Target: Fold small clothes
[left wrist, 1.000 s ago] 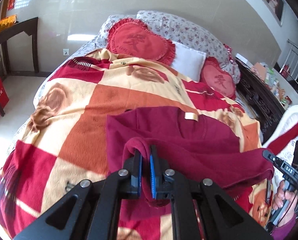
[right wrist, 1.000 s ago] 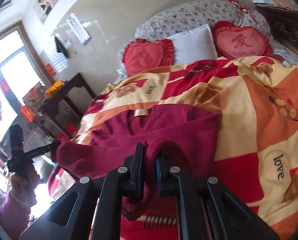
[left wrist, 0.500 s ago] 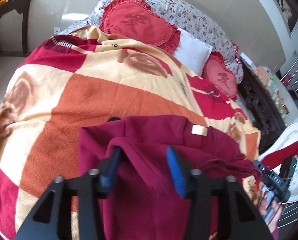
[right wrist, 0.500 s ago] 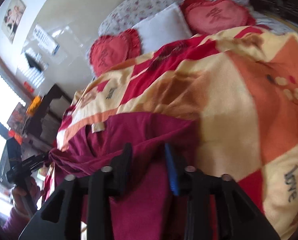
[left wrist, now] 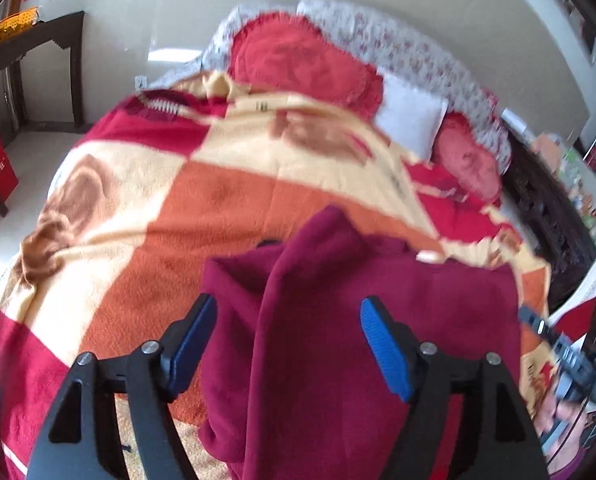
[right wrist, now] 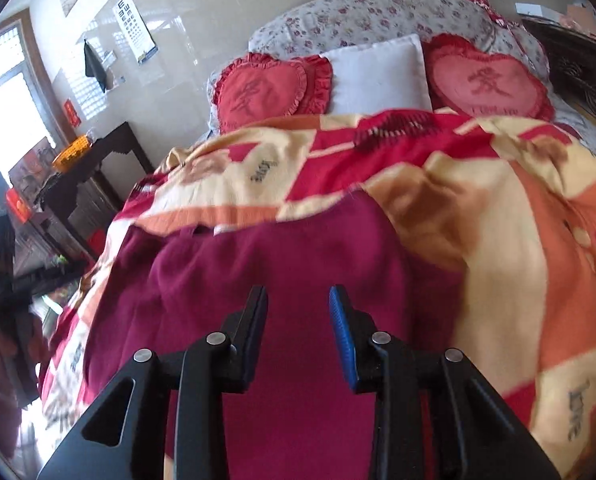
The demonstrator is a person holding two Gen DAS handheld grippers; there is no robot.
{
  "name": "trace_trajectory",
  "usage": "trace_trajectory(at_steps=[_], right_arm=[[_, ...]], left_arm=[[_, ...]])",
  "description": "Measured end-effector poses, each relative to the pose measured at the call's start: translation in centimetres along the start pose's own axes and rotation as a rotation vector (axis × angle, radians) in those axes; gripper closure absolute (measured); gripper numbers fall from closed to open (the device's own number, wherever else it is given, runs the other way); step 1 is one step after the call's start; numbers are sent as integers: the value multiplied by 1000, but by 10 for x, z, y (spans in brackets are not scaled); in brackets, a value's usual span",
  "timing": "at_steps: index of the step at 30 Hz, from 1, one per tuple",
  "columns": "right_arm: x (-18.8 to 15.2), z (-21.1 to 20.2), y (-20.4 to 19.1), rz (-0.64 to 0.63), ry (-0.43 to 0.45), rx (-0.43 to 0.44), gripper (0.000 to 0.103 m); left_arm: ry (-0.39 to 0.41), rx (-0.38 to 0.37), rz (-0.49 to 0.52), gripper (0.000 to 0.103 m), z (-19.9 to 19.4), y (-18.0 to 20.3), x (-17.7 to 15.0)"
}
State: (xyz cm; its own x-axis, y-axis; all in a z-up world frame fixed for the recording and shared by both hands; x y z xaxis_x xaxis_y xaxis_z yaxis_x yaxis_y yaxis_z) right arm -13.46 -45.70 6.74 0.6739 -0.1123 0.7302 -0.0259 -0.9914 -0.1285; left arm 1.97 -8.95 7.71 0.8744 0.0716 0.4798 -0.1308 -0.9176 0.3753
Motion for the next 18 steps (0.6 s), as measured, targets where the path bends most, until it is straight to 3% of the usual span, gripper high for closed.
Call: trace_trajectory(at_steps=[3, 5, 8, 10, 14, 18], right_arm=[[13, 44, 13, 20, -90, -105, 86], [14, 59, 21, 65, -104, -82, 87], [13, 44, 22, 72, -102, -47, 87], [2, 13, 24, 91, -75, -29, 86], [-48, -32, 26, 113, -124, -16, 82], [-95, -50, 12, 99, -170, -4, 82]], left_arm=[[-62, 124, 11, 25, 35, -6, -8], [-89, 139, -9, 24, 49, -14, -12], [-108, 104, -56, 24, 45, -27, -14], [-83, 96, -37, 25, 30, -28, -15], [-53, 27, 10, 24, -6, -27, -29], [-80, -28, 20, 24, -29, -28, -60]])
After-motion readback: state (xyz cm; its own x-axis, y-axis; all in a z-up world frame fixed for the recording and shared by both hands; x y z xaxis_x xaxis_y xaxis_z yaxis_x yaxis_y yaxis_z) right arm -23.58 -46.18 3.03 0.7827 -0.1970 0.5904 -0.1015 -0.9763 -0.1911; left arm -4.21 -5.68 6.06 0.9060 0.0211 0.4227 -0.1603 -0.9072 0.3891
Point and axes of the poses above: each gripper's, at about its wrist camera, not at the fingertips, and z roughly the way its jaws point, y to its right, x to its top, the point moved 2 cm from there along z, roughly the way its jaws point, and after that the axes turned 14 degrees about -z, right-handed, at the moved point
